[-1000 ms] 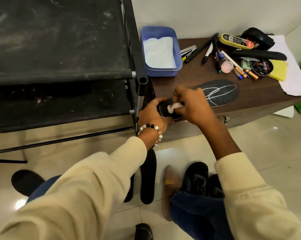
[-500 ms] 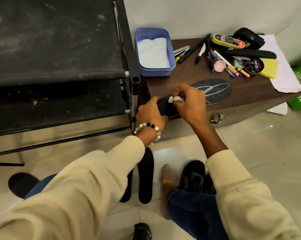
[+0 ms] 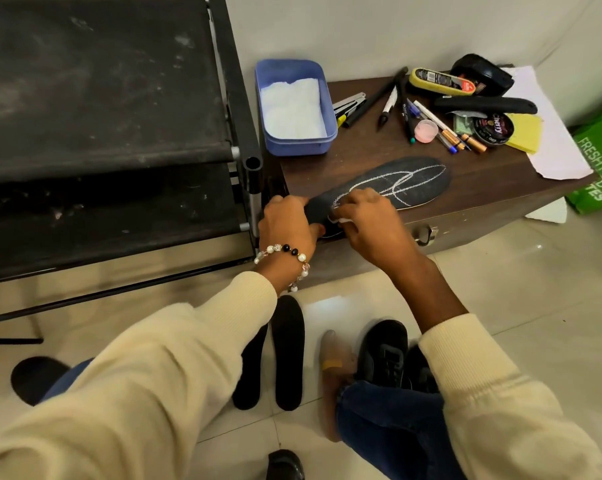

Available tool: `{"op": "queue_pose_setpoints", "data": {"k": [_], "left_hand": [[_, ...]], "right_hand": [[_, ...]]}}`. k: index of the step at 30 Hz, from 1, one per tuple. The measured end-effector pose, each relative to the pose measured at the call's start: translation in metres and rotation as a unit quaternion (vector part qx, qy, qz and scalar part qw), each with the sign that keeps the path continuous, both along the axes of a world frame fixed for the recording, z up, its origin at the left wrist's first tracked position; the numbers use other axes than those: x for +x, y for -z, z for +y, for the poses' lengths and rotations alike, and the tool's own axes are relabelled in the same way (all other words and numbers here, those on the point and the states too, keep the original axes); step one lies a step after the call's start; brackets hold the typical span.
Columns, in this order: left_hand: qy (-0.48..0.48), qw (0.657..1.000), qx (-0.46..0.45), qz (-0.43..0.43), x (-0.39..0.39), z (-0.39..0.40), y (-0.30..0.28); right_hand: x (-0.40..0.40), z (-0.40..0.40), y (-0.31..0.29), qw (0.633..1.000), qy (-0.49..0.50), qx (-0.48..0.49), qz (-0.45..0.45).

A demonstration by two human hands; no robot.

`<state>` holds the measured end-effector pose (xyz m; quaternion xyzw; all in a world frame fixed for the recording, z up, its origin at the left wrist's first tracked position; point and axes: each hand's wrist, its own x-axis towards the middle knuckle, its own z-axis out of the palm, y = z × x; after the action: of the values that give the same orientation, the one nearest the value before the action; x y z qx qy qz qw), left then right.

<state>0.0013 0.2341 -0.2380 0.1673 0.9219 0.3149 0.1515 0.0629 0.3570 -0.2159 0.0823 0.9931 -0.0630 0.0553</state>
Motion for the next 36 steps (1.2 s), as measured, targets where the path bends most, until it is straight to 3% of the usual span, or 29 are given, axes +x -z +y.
{"op": "queue_pose_setpoints", "data": {"k": [5,12,18,24,29,36], "left_hand": [[0.002,1.000,-0.008,0.007,-0.002,0.002,0.003],[0.003,1.000,-0.007,-0.002,-0.005,0.002,0.003],[0.007,1.000,-0.008,-0.009,-0.005,0.003,0.003],[0.006,1.000,-0.011,-0.005,-0.005,0.003,0.002],[0.017,1.000,-0.013,-0.005,-0.006,0.003,0.004],[0.012,1.000,-0.017,0.002,-0.007,0.003,0.003]], "right_hand": [[-0.007,-0.001,0.005,0.997,0.065,0.005,0.036],[0.001,-0.002,0.001,0.999,-0.028,-0.017,0.010],[0.004,0.018,0.000,0.992,0.118,-0.006,0.032],[0.004,0.000,0.000,0.999,-0.007,-0.028,0.016],[0.000,0.009,0.007,0.994,0.097,-0.003,0.041],[-0.013,-0.006,0.007,0.999,0.024,-0.004,0.034]]}}
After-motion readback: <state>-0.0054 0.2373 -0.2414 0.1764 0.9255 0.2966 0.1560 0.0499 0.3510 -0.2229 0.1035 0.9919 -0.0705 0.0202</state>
